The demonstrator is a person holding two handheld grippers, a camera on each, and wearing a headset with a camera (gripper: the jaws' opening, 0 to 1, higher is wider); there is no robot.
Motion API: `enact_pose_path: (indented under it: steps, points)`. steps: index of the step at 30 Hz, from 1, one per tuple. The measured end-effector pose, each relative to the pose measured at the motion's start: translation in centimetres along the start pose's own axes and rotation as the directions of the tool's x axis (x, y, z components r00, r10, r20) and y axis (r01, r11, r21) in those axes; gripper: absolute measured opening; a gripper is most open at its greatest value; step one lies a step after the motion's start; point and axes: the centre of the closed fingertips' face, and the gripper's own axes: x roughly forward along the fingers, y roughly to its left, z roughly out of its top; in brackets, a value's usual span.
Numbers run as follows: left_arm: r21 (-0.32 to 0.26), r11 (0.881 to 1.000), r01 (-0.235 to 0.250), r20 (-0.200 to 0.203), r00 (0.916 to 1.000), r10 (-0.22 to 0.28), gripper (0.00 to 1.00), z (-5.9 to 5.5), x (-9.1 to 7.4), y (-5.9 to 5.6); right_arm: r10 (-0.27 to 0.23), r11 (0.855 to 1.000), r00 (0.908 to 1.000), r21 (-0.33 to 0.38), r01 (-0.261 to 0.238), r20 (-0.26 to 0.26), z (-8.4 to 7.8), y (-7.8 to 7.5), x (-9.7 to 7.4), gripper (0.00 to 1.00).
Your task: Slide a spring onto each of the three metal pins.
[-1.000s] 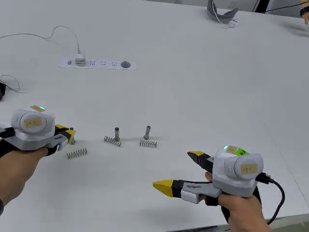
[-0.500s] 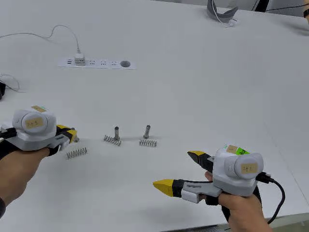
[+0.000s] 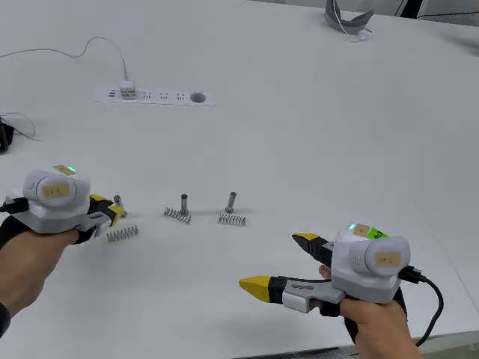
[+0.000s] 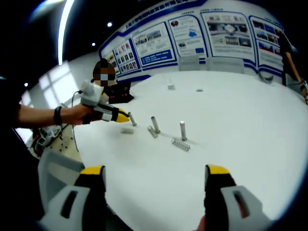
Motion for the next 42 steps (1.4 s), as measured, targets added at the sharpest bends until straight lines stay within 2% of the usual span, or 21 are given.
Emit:
enact_pose_path:
  steps: [4, 13, 15, 20, 25, 32, 36, 38, 42]
  points:
    - [0.017, 1.0, 0.0, -0.008, 1.0, 0.0, 0.22, -0.8, -0.5, -0.3, 0.005, 1.0, 1.0, -0.002, -0.005, -0.004, -0.1, 0.1, 0.1, 0.86]
    - [-0.043, 0.999, -0.016, -0.014, 0.9998, 0.015, 0.27, -2.9, -1.4, 0.4, 0.02, 1.0, 0.9997, -0.013, -0.02, -0.011, 0.2, 0.4, 0.7, 0.86]
    - [-0.069, 0.998, -0.013, -0.007, 0.9999, 0.013, 0.3, -3.1, -1.6, 0.4, 0.023, 1.0, 0.9996, -0.017, -0.023, -0.015, 0.2, 0.5, 0.8, 0.86]
    - [-0.091, 0.996, -0.008, 0.004, 1.0, 0.008, 0.35, -3.7, -2.1, 0.2, 0.034, 0.999, 0.9992, -0.018, -0.034, -0.02, 0.2, 0.8, 1.2, 0.86]
    - [-0.102, 0.995, -0.004, 0.021, 0.9998, 0.007, 0.39, -3.9, -2.7, 0.1, 0.045, 0.999, 0.9987, -0.022, -0.046, -0.025, 0.3, 1.2, 1.5, 0.86]
    - [-0.104, 0.994, 0.025, 0.052, 0.9985, -0.02, 0.51, -3.7, -3.6, -0.6, 0.059, 0.998, 0.9977, -0.036, -0.06, -0.033, 0.5, 1.6, 1.9, 0.86]
    - [-0.101, 0.995, 0.028, 0.05, 0.9985, -0.023, 0.57, -3.9, -4.1, -0.8, 0.064, 0.997, 0.9973, -0.039, -0.066, -0.036, 0.6, 1.8, 2.1, 0.86]
    - [-0.128, 0.99, 0.054, 0.049, 0.9976, -0.048, 0.6, -4.0, -4.4, -1.3, 0.07, 0.997, 0.9969, -0.042, -0.071, -0.038, 0.6, 2.0, 2.2, 0.86]
    - [-0.104, 0.993, 0.058, 0.041, 0.9977, -0.054, 0.64, -4.3, -4.9, -1.5, 0.076, 0.996, 0.9961, -0.048, -0.078, -0.045, 0.5, 2.1, 2.3, 0.86]
